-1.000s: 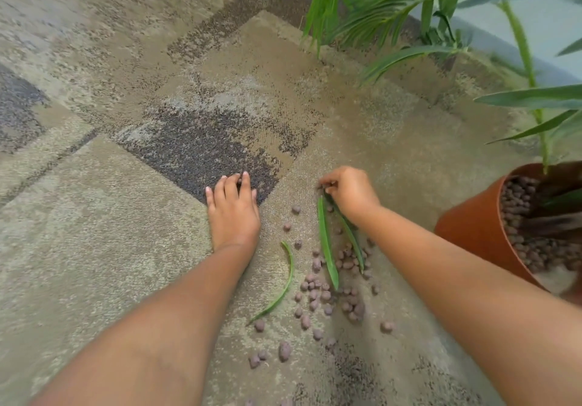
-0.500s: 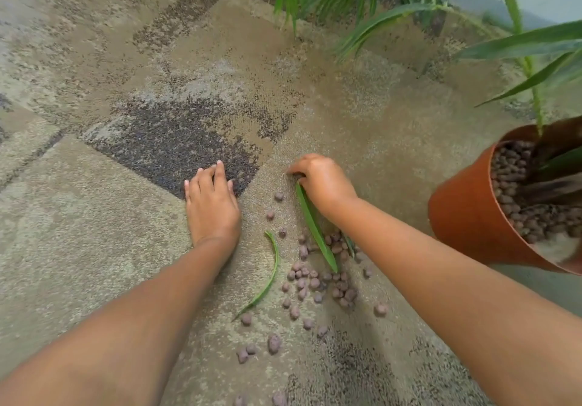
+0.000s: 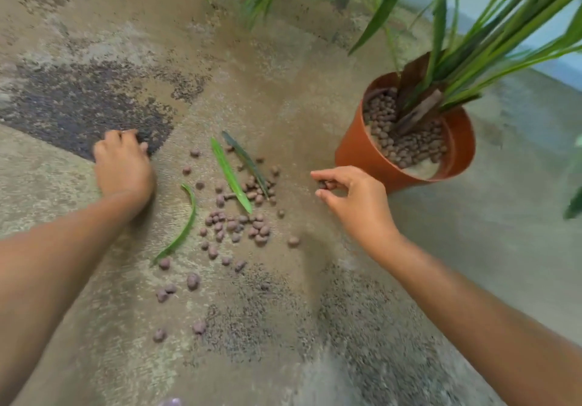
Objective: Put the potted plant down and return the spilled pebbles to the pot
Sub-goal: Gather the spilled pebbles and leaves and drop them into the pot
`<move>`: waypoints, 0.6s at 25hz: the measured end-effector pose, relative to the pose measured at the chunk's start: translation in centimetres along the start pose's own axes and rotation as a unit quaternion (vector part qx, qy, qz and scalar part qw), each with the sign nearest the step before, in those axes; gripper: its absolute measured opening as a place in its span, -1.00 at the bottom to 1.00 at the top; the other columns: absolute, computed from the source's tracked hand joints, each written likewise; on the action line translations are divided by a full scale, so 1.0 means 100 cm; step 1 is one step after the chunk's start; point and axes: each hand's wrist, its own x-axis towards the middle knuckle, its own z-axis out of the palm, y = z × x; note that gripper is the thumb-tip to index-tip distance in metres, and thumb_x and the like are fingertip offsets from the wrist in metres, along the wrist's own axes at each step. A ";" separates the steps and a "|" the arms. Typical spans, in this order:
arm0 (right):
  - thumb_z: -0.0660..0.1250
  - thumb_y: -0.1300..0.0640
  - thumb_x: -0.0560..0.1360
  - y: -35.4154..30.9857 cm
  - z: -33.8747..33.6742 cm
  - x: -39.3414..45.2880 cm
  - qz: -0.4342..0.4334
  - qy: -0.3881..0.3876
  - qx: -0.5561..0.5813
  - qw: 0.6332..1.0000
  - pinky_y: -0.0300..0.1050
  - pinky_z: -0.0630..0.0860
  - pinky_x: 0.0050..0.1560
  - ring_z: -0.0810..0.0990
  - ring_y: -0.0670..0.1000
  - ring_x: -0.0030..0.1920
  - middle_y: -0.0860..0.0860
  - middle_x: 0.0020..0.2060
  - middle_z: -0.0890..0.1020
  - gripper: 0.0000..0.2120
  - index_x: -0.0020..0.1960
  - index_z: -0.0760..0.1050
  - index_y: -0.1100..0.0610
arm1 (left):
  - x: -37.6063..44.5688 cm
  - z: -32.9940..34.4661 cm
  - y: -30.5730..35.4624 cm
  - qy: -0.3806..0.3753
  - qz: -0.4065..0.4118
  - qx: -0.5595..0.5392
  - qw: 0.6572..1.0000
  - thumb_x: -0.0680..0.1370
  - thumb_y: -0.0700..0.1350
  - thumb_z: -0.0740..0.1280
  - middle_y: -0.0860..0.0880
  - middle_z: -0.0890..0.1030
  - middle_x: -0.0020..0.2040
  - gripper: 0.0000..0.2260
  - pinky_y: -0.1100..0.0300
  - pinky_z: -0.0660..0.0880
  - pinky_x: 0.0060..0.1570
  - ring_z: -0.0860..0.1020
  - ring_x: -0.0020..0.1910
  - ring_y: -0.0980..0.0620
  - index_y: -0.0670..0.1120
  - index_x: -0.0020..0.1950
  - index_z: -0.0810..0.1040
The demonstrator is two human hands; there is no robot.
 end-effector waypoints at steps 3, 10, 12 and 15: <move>0.42 0.24 0.41 0.009 -0.040 0.009 -0.067 0.080 -0.054 0.993 -0.57 0.36 0.06 0.52 -0.16 -0.06 0.01 -0.01 0.64 -0.71 0.12 0.61 0.09 | 0.017 -0.017 -0.007 -0.055 -0.005 -0.019 0.998 0.57 -0.08 0.15 -0.32 0.44 0.18 -0.71 -0.15 0.39 0.11 0.42 0.12 -0.38 -0.17 0.21 0.51; 0.25 0.11 0.54 0.044 -0.076 0.041 -0.087 0.140 -0.162 0.973 -0.18 0.31 0.26 0.50 0.10 0.25 0.14 0.22 0.57 -0.70 0.23 0.52 0.17 | -0.003 -0.026 0.000 -0.034 -0.002 0.003 0.999 0.51 -0.26 0.15 -0.30 0.41 -0.01 -0.85 -0.02 0.32 -0.21 0.44 -0.09 -0.25 -0.27 -0.01 0.46; 0.11 0.07 0.60 0.050 -0.061 0.038 -0.119 0.125 -0.173 0.970 -0.17 0.29 0.25 0.49 0.11 0.26 0.16 0.24 0.56 -0.64 0.26 0.50 0.21 | -0.010 -0.022 -0.005 -0.024 0.004 -0.023 0.999 0.49 -0.30 0.15 -0.30 0.45 0.04 -0.85 -0.01 0.36 -0.14 0.44 -0.06 -0.25 -0.27 0.00 0.46; 0.07 0.04 0.61 0.048 -0.051 0.032 -0.108 0.156 -0.182 0.965 -0.06 0.38 0.17 0.50 0.13 0.23 0.13 0.22 0.58 -0.62 0.30 0.46 0.19 | -0.011 -0.025 -0.004 -0.016 -0.004 -0.068 0.998 0.52 -0.28 0.17 -0.25 0.45 0.09 -0.83 0.02 0.39 -0.05 0.46 0.01 -0.23 -0.25 0.05 0.50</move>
